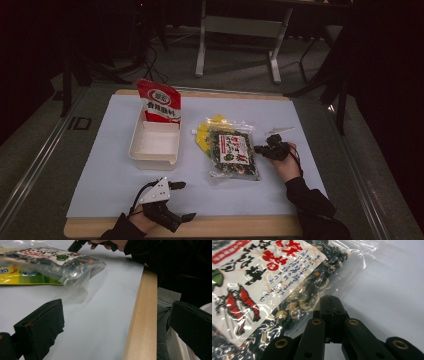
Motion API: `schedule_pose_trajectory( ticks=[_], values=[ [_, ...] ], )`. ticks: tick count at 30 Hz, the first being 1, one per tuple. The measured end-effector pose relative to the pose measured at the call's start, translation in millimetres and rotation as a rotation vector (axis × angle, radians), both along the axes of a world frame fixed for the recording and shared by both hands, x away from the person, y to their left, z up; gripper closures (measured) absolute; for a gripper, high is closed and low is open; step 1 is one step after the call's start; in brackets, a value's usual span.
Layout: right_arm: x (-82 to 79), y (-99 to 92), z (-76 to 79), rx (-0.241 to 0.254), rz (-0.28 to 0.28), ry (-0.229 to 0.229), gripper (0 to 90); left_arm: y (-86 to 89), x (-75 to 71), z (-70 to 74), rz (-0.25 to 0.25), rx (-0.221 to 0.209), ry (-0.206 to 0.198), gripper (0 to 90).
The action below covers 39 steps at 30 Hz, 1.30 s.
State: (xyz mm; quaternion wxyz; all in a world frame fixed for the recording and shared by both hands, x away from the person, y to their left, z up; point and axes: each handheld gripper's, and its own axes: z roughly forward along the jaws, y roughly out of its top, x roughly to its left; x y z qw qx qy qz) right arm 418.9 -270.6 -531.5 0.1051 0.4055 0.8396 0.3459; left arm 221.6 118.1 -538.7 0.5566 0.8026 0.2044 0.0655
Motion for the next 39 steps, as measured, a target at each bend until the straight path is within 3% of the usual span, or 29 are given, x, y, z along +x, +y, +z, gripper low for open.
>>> schedule_pose_trajectory(
  ticks=[3,6,13,27,32,39],
  values=[
    [-0.9,5.6,5.2,-0.008,0.01,-0.031,90.0,-0.1,-0.2,0.3,0.0,-0.001,-0.001,1.4],
    [6.9,10.1,15.8,0.027,-0.005,-0.049,90.0,0.3,-0.4,0.2,-0.001,0.0,-0.001,1.3],
    [33.8,22.6,27.6,0.079,-0.02,-0.055,90.0,1.1,-0.6,0.3,-0.001,-0.002,0.0,1.3],
    [95.4,58.1,34.8,0.072,-0.061,-0.041,90.0,3.0,-1.7,0.1,-0.004,-0.005,0.0,1.3],
    [113.5,71.3,34.6,0.04,-0.071,-0.036,90.0,4.3,-2.3,-1.5,-0.01,-0.007,0.009,1.3],
    [132.8,84.9,27.5,0.006,-0.09,0.005,90.0,7.1,-3.6,-2.3,-0.001,-0.01,0.012,1.3]
  ],
)
